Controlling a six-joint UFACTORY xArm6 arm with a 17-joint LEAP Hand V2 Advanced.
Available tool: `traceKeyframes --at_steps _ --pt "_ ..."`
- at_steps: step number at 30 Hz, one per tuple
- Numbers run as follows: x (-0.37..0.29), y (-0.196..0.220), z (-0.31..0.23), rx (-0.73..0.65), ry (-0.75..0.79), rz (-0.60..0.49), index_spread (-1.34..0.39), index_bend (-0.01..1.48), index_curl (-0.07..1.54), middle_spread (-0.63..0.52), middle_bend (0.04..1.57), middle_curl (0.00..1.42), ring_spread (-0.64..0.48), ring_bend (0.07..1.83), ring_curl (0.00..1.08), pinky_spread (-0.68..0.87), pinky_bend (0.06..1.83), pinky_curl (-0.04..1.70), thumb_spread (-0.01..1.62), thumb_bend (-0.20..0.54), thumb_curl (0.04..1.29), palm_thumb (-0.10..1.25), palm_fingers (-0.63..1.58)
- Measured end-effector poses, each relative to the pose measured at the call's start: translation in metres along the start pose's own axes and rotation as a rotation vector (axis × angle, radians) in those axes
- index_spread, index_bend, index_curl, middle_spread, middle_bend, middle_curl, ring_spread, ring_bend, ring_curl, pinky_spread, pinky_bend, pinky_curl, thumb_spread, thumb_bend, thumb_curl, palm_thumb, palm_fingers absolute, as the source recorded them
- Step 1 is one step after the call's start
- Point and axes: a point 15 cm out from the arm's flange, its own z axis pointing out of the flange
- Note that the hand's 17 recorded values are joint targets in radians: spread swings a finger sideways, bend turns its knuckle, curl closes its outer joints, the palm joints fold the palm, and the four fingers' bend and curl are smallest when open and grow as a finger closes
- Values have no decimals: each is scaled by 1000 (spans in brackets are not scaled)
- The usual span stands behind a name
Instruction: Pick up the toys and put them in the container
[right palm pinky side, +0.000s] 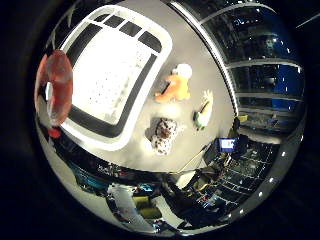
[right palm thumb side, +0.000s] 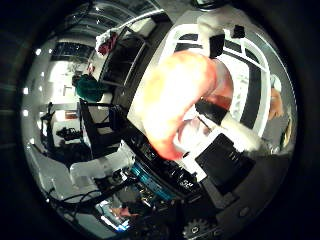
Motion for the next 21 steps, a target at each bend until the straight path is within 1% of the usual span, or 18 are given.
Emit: traceKeyframes --at_steps 1,2,3,5,7,10,14,17,21 --pt "0 1 1 -4 0 -1 -497 394 362 -219 306 475 -143 385 249 307 398 215 934 -38 402 932 270" --pt "2 2 1 -7 -1 0 -492 302 331 -176 251 451 -129 408 256 313 428 226 925 -39 400 912 226" --pt "4 2 1 -8 0 3 -490 290 333 -167 248 451 -122 410 259 316 432 229 922 -39 399 905 223" --pt "9 3 1 -8 1 8 -492 167 299 -95 161 402 -72 443 270 334 506 253 902 -32 400 885 150" --pt "19 4 -1 -9 12 15 -486 132 271 -52 171 378 -34 464 275 346 542 267 891 -29 403 880 104" --pt "33 8 -5 -9 27 21 -480 138 246 -16 196 364 -1 476 275 359 575 277 886 -33 402 859 73" --pt "61 17 -10 -10 41 39 -464 150 242 -5 207 360 12 467 270 364 565 276 881 -30 400 845 71" --pt "102 31 -16 -7 55 95 -456 160 248 -10 214 358 24 448 265 366 544 271 881 -28 398 843 83" --pt "177 70 -22 -26 102 178 -447 170 264 -13 210 353 31 415 257 367 511 266 886 -28 392 836 102"
